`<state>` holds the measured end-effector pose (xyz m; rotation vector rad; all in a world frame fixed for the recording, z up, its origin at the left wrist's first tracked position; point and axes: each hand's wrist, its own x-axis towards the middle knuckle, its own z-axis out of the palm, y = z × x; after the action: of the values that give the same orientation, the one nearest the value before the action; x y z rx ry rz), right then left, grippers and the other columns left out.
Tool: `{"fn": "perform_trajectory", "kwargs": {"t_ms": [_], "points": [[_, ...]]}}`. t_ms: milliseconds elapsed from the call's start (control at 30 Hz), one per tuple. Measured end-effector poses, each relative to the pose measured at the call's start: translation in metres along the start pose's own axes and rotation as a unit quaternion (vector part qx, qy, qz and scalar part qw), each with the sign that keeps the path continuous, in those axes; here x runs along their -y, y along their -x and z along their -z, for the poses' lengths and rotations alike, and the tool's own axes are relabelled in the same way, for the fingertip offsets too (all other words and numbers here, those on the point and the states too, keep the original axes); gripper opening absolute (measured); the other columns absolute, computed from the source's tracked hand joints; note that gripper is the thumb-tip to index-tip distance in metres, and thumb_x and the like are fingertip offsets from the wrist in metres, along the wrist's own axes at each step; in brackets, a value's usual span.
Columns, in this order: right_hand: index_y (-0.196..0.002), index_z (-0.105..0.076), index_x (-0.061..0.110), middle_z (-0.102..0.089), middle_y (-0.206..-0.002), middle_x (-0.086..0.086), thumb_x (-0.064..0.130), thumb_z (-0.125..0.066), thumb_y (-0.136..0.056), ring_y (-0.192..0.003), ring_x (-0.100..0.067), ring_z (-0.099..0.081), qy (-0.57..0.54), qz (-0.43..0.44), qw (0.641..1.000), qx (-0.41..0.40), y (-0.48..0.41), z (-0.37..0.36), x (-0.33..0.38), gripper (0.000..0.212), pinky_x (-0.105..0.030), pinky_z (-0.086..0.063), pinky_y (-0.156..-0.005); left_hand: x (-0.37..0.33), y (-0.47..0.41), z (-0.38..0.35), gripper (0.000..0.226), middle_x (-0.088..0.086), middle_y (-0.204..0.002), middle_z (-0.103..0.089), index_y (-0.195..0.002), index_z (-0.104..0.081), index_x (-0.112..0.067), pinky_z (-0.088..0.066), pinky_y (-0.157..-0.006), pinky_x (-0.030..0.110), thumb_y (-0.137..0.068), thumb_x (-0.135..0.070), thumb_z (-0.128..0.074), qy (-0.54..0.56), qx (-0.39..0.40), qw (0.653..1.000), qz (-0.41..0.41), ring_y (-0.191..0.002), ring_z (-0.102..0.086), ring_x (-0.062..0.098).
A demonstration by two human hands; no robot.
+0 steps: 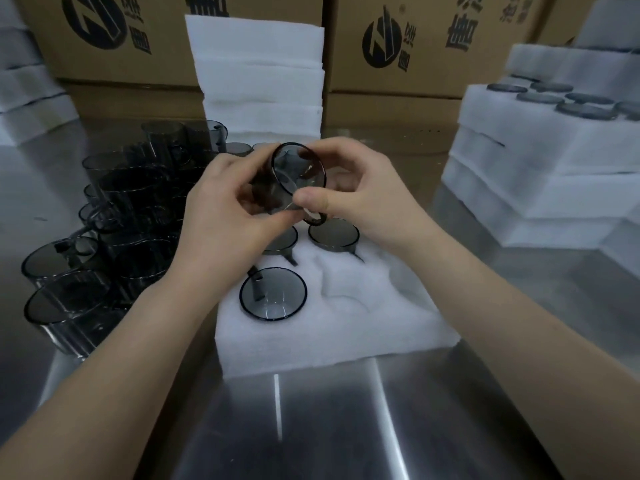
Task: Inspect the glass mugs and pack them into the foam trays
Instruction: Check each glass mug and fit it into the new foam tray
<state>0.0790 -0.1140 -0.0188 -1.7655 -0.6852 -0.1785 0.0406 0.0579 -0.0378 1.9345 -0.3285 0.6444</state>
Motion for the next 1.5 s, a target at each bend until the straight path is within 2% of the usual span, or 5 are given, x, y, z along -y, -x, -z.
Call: {"fn": "perform_trajectory", "kwargs": {"t_ms": [200,500,700,1100,1500], "points": [[-0.08,-0.049,0.02,-0.065,-0.092,-0.01,0.054,-0.079,-0.061,-0.084,-0.026,-0.062,0.07,-0.019,0.994,-0.086,0.003,-0.014,0.0,0.049,-0.046,-0.052,-0.072,-0.004,0.002,-0.002,0.064,0.0,-0.101,-0.053,-0.125,-0.059,-0.038,-0.053,-0.087,0.032,-0.067,-0.024,-0.084,-0.064,0.018,0.997,-0.051,-0.094,-0.059,0.012],[-0.077,-0.057,0.012,-0.064,-0.08,-0.013,0.023,-0.058,-0.097,-0.061,-0.026,-0.051,-0.153,-0.115,0.978,-0.084,-0.004,-0.004,0.005,0.023,-0.028,-0.042,-0.047,-0.001,0.002,-0.001,0.065,-0.007,-0.105,-0.057,-0.127,-0.062,-0.028,-0.047,-0.086,0.013,-0.067,-0.022,-0.087,-0.04,0.008,0.997,-0.06,-0.098,-0.058,0.005],[-0.111,-0.063,0.007,-0.067,-0.099,-0.009,0.013,-0.062,-0.083,-0.079,-0.02,-0.058,-0.273,-0.132,0.951,0.059,-0.004,0.008,0.0,0.029,-0.029,-0.051,-0.072,0.003,0.0,-0.001,0.058,-0.002,-0.109,-0.062,-0.122,-0.064,-0.033,-0.051,-0.089,0.02,-0.07,-0.022,-0.085,0.032,-0.014,0.999,0.002,-0.1,-0.062,0.007],[-0.091,-0.055,0.018,-0.062,-0.093,0.0,0.03,-0.078,-0.074,-0.082,-0.012,-0.059,-0.057,-0.064,0.996,-0.025,-0.002,-0.008,-0.005,0.031,-0.023,-0.045,-0.066,0.004,0.001,-0.002,0.07,-0.006,-0.112,-0.055,-0.128,-0.059,-0.033,-0.05,-0.094,0.027,-0.066,-0.017,-0.086,-0.037,0.017,0.999,-0.028,-0.105,-0.056,0.006],[-0.141,-0.048,0.012,-0.065,-0.118,-0.012,0.017,-0.046,-0.101,-0.096,-0.026,-0.067,-0.27,-0.144,0.946,0.11,-0.003,0.007,0.0,0.04,-0.039,-0.057,-0.085,0.009,0.002,-0.001,0.06,-0.027,-0.114,-0.06,-0.122,-0.042,-0.034,-0.051,-0.094,0.037,-0.075,-0.039,-0.079,0.066,0.007,0.998,-0.009,-0.109,-0.061,-0.001]]}}
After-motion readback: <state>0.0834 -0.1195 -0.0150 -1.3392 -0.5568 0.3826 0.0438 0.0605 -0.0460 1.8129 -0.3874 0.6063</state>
